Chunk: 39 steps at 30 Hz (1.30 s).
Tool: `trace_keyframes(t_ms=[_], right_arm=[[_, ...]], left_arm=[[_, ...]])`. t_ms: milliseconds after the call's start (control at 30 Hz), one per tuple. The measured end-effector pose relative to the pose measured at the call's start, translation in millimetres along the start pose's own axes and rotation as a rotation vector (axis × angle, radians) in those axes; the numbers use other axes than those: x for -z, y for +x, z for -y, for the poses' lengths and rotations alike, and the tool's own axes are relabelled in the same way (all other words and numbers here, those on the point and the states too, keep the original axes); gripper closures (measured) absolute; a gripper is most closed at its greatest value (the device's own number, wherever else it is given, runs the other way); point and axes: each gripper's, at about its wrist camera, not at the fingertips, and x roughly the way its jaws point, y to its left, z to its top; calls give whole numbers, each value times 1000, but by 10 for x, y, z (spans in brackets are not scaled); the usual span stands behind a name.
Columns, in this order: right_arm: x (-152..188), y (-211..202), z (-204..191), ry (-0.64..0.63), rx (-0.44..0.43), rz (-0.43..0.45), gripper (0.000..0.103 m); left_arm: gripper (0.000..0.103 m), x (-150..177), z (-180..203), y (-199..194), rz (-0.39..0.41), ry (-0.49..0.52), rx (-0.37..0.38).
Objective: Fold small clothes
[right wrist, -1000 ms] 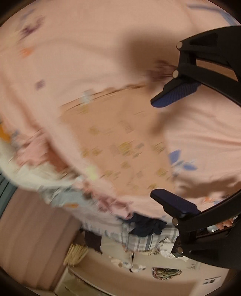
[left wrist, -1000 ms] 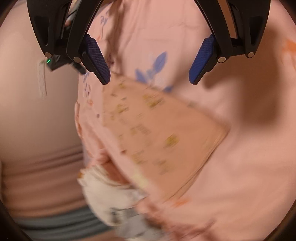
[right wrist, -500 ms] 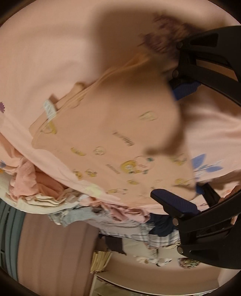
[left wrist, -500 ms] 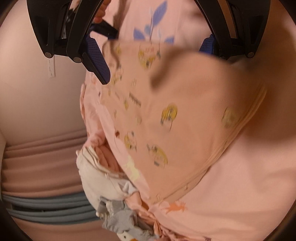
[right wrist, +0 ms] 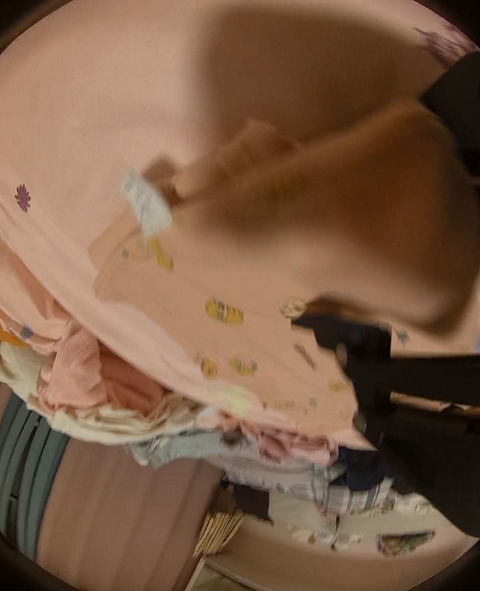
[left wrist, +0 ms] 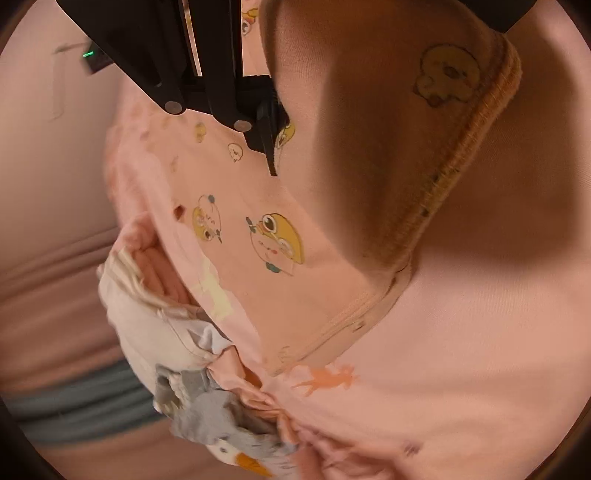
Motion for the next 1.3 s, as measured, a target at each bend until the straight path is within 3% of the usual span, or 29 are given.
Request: trace_keyframes(t_ms=[100, 267, 533, 633, 733, 867, 1033, 1200, 1300], right_arm=[[-46, -12, 39, 21, -41, -23, 94], [-69, -279, 68, 28, -149, -59, 95], [437, -992, 53, -120, -143, -151, 94], [744, -1167, 220, -122, -100, -201, 93], [994, -1208, 426, -82, -35, -246, 88], [1112, -1381, 608, -38, -14, -203, 93], [1194, -1642, 562, -138, 120, -147, 94], [1286, -1734, 530, -253, 257, -107, 94], [1286, -1787, 568, -276, 293, -92, 94]], left_arm=[[93, 75, 160, -108, 39, 80, -61], [93, 76, 157, -426, 6, 43, 53], [93, 752, 106, -1224, -56, 128, 84], [93, 1103, -113, -1315, -103, 137, 37], [93, 1276, -308, -1299, -105, 88, 41], [93, 1327, -419, -1376, -109, 58, 53], [93, 1309, -439, -1606, -7, 146, -46], [93, 1332, -614, -1560, -26, 151, -73], [93, 1315, -640, -1595, -35, 146, -76]])
